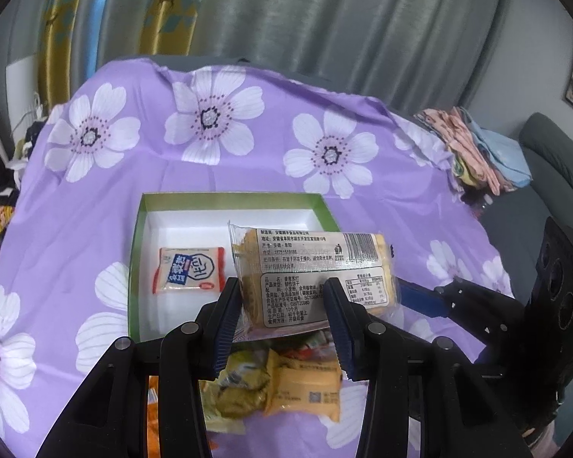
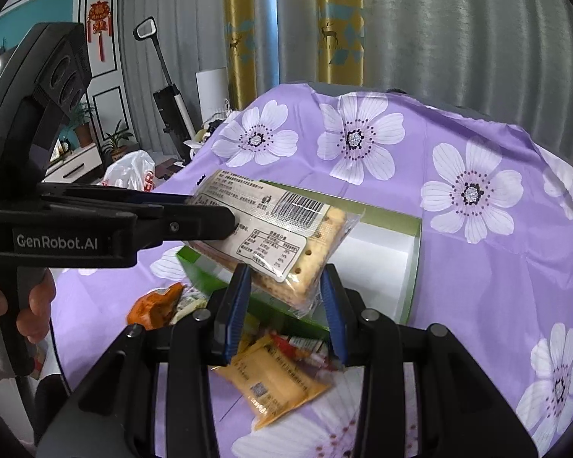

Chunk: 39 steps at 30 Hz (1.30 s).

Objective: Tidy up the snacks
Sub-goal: 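Carry the cracker packet into the green box and open the right tool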

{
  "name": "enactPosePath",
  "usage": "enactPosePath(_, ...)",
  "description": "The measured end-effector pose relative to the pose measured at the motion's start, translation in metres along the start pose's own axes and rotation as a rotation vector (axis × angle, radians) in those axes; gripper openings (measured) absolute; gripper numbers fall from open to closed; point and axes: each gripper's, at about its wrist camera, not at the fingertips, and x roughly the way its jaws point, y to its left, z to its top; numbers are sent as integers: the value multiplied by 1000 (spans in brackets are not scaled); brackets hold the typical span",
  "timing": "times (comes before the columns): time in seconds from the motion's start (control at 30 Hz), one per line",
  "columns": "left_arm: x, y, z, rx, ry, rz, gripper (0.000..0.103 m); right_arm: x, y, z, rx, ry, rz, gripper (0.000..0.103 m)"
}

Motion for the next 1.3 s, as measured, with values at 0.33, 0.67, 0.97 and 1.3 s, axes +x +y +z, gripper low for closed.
enactPosePath(0.33, 47, 29, 0, -54, 82, 10, 45, 52, -13, -3, 28, 101, 30, 38)
enactPosePath(0.67, 79, 41, -7, -86, 144, 23, 45, 86, -20, -7, 37, 177, 24, 38)
enactPosePath(0.97, 90, 45, -9, -111, 173, 30, 44, 98, -21, -8, 34, 216, 17, 39)
enactPosePath(1.3, 92, 47, -8, -129, 180, 39, 45, 103, -22, -7, 43, 227, 10, 42)
